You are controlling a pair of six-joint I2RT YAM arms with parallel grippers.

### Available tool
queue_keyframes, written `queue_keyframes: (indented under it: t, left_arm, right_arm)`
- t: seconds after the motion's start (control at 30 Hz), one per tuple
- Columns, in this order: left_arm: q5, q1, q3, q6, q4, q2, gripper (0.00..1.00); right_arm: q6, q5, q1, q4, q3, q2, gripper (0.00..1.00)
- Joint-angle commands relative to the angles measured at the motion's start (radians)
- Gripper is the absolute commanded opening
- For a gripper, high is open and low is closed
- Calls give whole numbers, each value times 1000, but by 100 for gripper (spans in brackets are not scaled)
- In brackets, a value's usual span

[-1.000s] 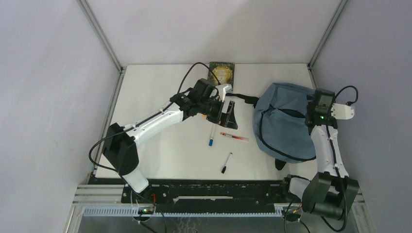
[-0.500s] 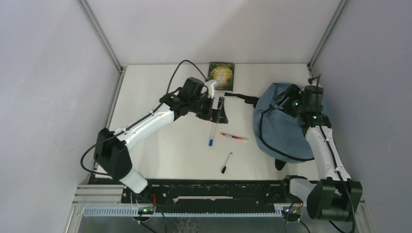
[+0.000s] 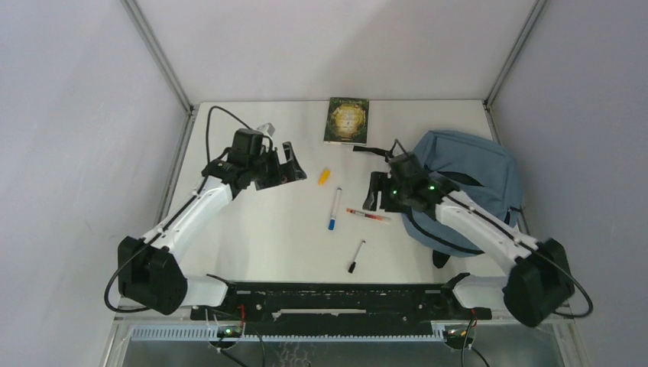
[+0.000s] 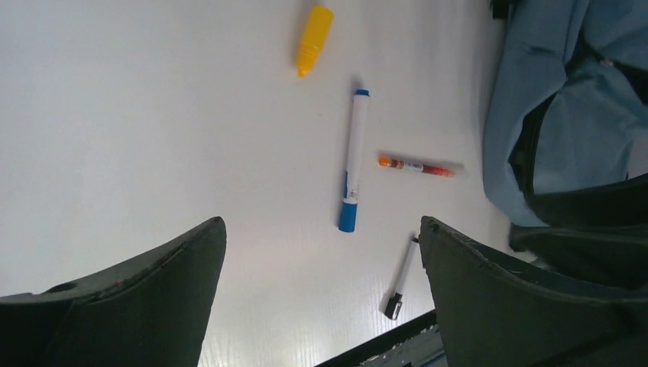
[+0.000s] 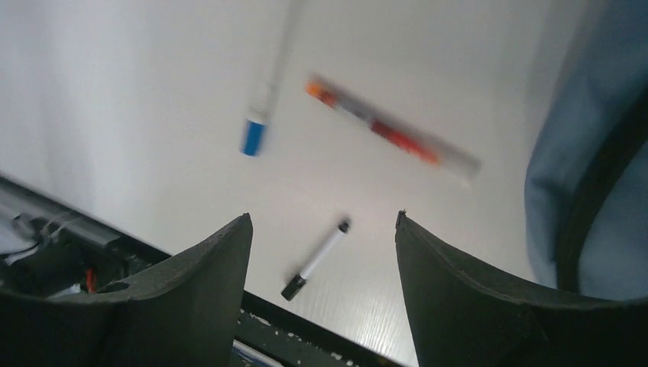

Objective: Pack the student bag
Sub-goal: Pick up the stationery from the center of the board.

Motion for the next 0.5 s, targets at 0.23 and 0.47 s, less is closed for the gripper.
queue_keyframes:
  t: [0.23,0.47]
  left_arm:
    - [-10,33,-31,-36,46,-44,100]
    - [-19,33,-29,-37,42,-36,100]
  right_arm:
    - [409,244,269,-189,-49,204,78]
    - [415,202,288,-148,-34,335,78]
